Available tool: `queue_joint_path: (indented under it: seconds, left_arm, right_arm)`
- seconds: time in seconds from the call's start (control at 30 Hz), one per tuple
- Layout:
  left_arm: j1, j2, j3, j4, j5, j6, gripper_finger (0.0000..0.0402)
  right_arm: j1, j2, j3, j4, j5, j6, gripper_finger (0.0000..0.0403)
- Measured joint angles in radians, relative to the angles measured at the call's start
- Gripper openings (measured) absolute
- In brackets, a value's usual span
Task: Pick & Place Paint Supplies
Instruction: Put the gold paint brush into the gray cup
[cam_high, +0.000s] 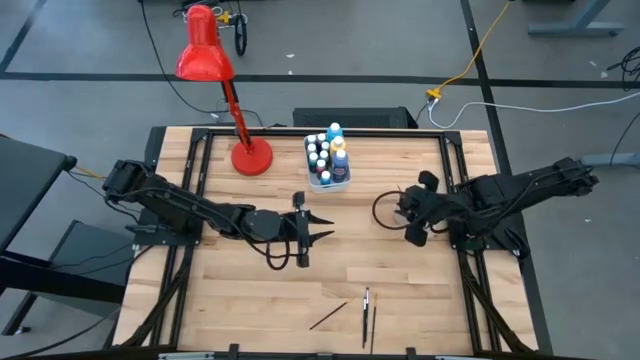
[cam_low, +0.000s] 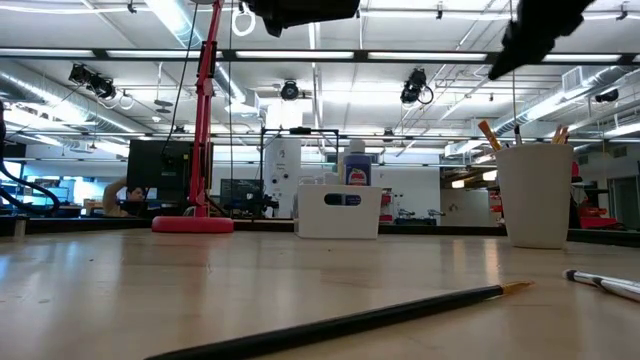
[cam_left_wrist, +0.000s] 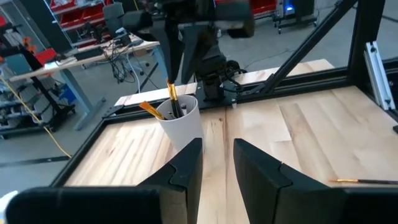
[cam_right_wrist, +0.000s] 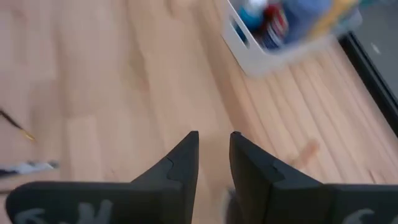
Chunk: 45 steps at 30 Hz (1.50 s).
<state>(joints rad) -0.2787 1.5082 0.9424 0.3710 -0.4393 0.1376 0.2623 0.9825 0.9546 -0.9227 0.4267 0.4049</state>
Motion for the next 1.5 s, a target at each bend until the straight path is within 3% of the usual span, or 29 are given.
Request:
queue_joint_path:
  seconds: [0.33,0.57,0.8,0.97,1.17,1.33,1.5]
  left_arm:
    - [0.0,0.054,-0.005,-0.045,0.01,-0.087,0.0098]
    - [0.0,0.085,-0.001,-0.018,0.013,-0.043,0.0098]
    - [0.0,0.095,0.001,-0.013,0.014,-0.047,0.0098]
    - [0.0,0.095,0.0,-0.021,0.015,-0.046,0.0098]
    - [0.0,0.095,0.0,-0.02,0.015,-0.045,0.0098]
    - [0.0,0.095,0.0,-0.023,0.015,-0.047,0.0098]
    - [0.0,0.095,0.0,-0.023,0.015,-0.052,0.0098]
  right_arm:
    - [0.0,0.026,0.001,0.271,-0.135,-0.17,0.0091]
    - [0.002,0.107,0.001,0.323,-0.379,-0.281,0.0091]
    - [0.038,0.292,0.001,0.488,-0.602,-0.401,0.0093]
    - [0.099,0.444,0.001,0.625,-0.592,-0.539,0.0113]
    - [0.143,0.505,0.0,0.613,-0.624,-0.702,0.014]
    - [0.174,0.505,0.0,0.607,-0.755,-0.67,0.0137]
    - [0.217,0.51,-0.076,0.655,-0.711,-0.651,0.0124]
